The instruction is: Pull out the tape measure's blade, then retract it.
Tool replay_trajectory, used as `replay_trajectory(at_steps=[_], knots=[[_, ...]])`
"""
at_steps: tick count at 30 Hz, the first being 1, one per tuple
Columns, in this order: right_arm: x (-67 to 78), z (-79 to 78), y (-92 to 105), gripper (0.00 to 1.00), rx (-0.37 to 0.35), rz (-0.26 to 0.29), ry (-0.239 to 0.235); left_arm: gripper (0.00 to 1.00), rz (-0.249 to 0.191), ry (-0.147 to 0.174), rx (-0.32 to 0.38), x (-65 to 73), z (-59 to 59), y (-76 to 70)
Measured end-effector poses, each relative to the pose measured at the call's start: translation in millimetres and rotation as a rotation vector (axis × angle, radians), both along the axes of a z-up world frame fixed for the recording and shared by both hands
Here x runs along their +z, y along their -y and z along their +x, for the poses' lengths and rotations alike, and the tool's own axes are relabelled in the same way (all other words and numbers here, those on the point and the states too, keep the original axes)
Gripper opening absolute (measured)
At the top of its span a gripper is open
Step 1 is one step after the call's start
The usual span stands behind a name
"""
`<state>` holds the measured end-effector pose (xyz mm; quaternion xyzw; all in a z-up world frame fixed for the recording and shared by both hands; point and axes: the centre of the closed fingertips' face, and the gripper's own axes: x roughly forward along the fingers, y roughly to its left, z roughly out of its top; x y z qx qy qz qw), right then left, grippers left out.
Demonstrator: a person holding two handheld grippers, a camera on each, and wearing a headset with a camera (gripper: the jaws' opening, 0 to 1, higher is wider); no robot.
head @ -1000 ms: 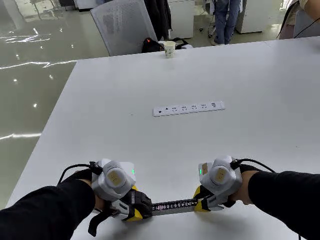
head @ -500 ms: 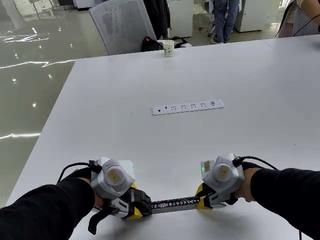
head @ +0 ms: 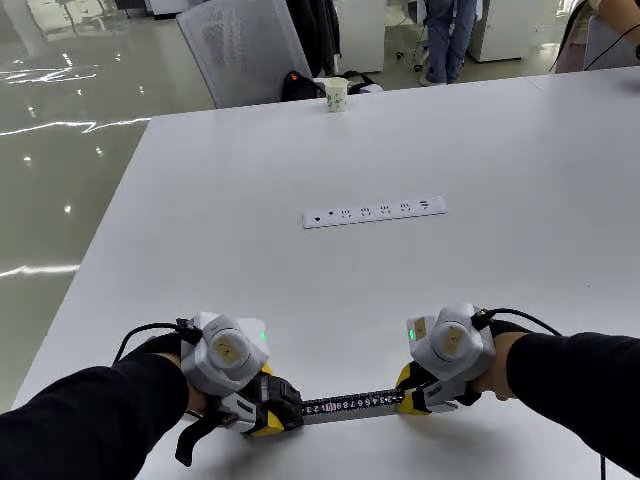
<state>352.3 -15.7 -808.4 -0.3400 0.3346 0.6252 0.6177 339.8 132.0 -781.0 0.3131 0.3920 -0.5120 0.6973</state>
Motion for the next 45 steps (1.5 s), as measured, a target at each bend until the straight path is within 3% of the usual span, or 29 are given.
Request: replay_trajectory(at_steps=[45], knots=[[-0.1, 2.2, 27.3, 0.11, -0.033, -0.015, 0.0, 0.34, 0.0, 0.003, -0.001, 1.0, -1.9, -1.2]])
